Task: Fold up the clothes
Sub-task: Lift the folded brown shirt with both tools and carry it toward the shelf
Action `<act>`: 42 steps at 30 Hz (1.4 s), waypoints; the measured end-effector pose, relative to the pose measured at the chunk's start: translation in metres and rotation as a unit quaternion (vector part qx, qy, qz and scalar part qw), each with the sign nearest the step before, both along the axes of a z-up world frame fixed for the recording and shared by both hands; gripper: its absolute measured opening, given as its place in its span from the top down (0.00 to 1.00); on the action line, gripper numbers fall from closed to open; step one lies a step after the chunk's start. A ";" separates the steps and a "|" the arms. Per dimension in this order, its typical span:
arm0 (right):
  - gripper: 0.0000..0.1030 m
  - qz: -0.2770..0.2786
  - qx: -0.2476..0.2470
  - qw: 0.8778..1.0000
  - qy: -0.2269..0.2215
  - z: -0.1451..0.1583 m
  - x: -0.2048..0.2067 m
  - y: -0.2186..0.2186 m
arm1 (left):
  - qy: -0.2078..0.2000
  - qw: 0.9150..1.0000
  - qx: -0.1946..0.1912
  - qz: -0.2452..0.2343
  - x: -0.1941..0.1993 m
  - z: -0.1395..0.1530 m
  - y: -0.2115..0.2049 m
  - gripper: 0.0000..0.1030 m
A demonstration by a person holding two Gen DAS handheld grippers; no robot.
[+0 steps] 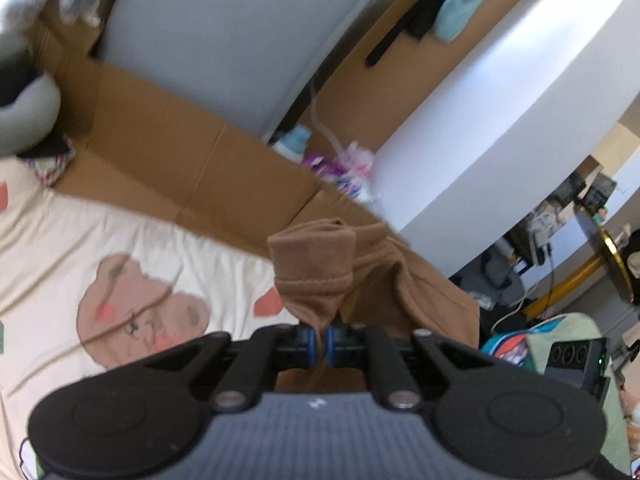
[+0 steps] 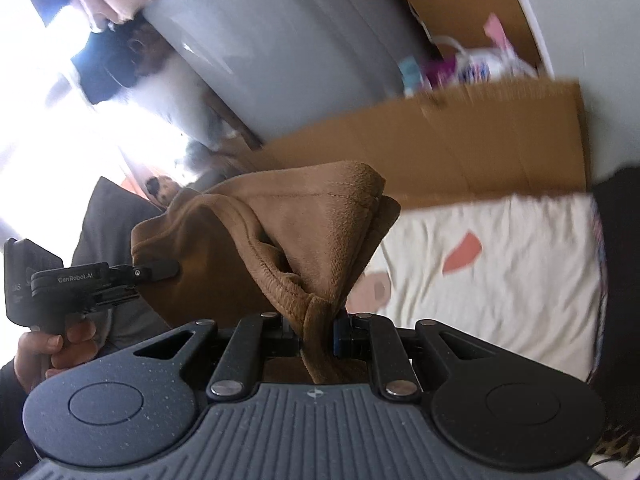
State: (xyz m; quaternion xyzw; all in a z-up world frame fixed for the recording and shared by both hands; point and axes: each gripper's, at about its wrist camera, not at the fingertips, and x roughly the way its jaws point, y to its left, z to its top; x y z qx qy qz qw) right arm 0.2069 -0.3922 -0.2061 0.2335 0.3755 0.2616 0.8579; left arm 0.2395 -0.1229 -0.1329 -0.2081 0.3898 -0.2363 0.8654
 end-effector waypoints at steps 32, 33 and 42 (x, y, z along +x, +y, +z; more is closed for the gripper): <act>0.88 -0.067 -0.016 0.988 -0.141 0.292 -0.077 -0.087 | -0.113 0.994 -0.004 -0.013 -0.080 0.244 -0.100 0.94; 0.88 -0.069 -0.017 0.987 -0.147 0.302 -0.080 -0.090 | -0.117 0.993 -0.005 -0.014 -0.082 0.251 -0.102 0.94; 0.88 -0.084 -0.024 0.982 -0.165 0.335 -0.109 -0.124 | -0.122 0.992 -0.024 -0.035 -0.096 0.273 -0.127 0.95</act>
